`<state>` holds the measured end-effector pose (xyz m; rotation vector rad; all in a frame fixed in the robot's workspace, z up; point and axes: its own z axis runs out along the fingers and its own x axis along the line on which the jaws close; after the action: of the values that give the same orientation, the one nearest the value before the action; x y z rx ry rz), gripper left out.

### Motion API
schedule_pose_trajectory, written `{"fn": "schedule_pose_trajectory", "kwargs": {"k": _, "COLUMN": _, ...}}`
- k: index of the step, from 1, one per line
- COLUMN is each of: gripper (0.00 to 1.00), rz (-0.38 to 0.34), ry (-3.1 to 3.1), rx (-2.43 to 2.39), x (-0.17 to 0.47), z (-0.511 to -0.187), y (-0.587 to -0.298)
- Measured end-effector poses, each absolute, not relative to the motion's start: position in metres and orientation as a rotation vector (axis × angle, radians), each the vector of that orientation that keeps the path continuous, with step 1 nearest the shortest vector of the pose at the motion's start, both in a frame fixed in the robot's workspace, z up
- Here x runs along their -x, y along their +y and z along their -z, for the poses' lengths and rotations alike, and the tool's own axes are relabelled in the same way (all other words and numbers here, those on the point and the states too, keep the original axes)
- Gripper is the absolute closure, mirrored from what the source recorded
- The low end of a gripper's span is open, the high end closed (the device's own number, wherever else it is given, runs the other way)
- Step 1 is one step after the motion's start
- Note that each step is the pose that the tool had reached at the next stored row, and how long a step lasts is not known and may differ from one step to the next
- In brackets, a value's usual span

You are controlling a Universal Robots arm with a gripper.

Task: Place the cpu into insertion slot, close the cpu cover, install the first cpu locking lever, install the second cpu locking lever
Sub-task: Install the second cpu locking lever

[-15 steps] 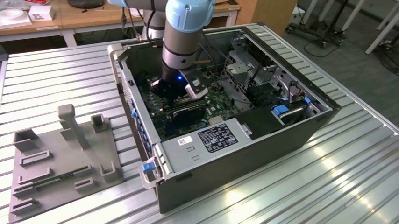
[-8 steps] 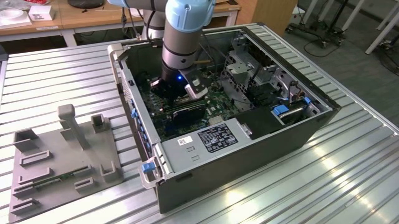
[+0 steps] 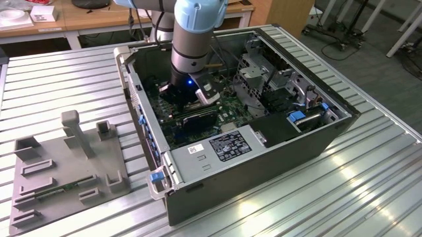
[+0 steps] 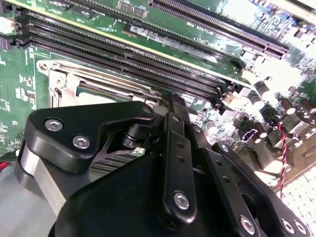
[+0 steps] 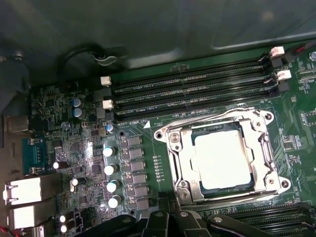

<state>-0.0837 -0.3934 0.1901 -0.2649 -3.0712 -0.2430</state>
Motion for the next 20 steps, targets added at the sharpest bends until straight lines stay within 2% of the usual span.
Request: {"fn": "schedule_pose_trajectory", "kwargs": {"k": 20, "gripper": 0.89, "rz": 0.219, "ry": -3.074, "rx": 0.266, "x": 0.0834, "z": -0.1973, "y": -0.3940}}
